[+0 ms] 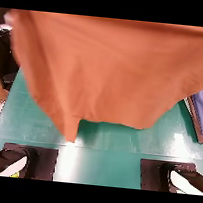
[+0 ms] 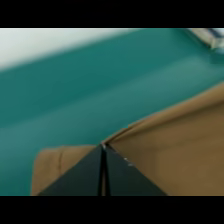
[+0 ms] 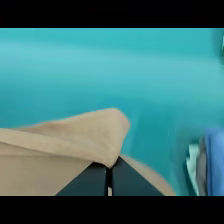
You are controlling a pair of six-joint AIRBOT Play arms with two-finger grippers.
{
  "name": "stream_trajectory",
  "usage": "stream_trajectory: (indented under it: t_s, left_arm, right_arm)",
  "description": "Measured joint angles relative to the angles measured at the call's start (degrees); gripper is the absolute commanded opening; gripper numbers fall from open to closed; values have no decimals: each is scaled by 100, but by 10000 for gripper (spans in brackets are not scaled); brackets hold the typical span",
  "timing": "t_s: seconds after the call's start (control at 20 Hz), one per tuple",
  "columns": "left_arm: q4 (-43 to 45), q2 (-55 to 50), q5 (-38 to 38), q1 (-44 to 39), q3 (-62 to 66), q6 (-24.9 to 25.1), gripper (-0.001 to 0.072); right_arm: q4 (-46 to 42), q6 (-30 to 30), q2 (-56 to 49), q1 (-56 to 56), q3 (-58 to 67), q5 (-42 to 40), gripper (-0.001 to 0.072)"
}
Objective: Fold the shirts.
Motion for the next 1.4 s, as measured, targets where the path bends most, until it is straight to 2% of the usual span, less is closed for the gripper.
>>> stream_trajectory:
  t_s: [0.2, 0.4, 0.45, 0.5, 0.55, 0.65, 0.8, 0.95, 1.1, 1.4]
  left_arm:
    - [72, -1110, 79, 0, -984, -74, 23]
    - [188, -2328, 1058, 15, -1355, -114, 24]
    - [216, -2544, 1325, 39, -1392, -170, 103]
    - [227, -2721, 1582, 76, -1419, -262, 389]
    - [232, -2844, 1731, 129, -1438, -356, 557]
    - [238, -2981, 1799, 313, -1427, -529, 543]
    - [262, -2942, 1222, 811, -1370, -654, 542]
    - [260, -2719, 496, 1357, -1572, -654, 542]
    - [232, -2577, 92, 1676, -2149, -568, 542]
    - [-553, -2514, 409, 1845, -3429, -142, 542]
  right_arm:
    - [116, -81, -1464, 2, 17, 321, 14]
    - [507, -262, -2861, 2, 24, 20, 16]
    - [616, -291, -3121, 2, 24, -120, 34]
    - [734, -310, -3351, 2, 24, -275, 250]
    - [850, -339, -3519, -4, 24, -413, 396]
    - [1150, -387, -3713, -42, 24, -592, 392]
    - [1574, -557, -3665, -201, 20, -566, 387]
    - [1836, -719, -3241, -413, -256, -317, 386]
    - [1976, -824, -2597, -619, -1014, -223, 385]
    - [2435, -890, -1381, -1012, -2780, -514, 378]
